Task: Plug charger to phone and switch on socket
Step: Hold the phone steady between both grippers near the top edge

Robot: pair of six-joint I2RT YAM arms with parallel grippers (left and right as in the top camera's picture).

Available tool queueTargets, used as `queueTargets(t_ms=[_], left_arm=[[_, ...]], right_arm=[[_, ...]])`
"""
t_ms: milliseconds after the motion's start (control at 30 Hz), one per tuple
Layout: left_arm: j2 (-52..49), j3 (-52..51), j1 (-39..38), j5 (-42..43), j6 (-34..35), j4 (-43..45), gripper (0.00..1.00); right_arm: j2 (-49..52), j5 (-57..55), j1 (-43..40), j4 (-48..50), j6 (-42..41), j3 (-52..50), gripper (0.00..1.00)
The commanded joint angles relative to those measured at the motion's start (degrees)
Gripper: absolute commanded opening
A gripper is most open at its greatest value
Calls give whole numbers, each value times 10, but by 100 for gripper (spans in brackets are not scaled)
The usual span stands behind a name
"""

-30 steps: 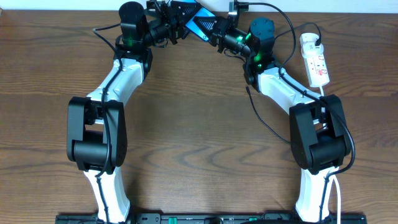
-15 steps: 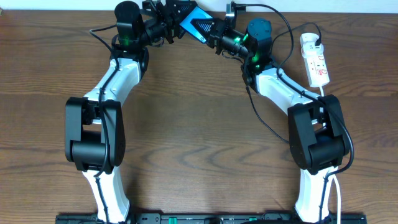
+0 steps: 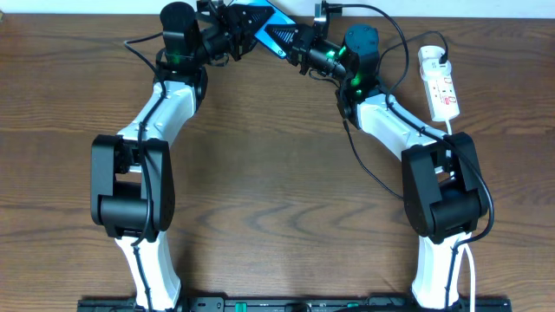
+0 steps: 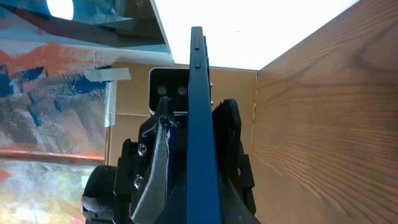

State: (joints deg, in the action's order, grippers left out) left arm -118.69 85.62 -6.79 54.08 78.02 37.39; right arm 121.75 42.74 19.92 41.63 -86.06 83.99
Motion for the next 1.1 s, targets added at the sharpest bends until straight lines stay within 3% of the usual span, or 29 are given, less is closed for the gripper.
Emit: queueTargets(t_ms=[0, 100, 233, 1067], left_arm=[[19, 18, 3, -10, 26, 17, 25], [19, 18, 3, -10, 26, 17, 24], [19, 18, 3, -10, 26, 17, 8], [19, 18, 3, -10, 0, 17, 7]], right_arm=[[12, 99, 26, -12, 21, -15, 1], [12, 99, 26, -12, 21, -15, 1], [12, 99, 26, -12, 21, -15, 1], [12, 99, 26, -11, 21, -15, 1]])
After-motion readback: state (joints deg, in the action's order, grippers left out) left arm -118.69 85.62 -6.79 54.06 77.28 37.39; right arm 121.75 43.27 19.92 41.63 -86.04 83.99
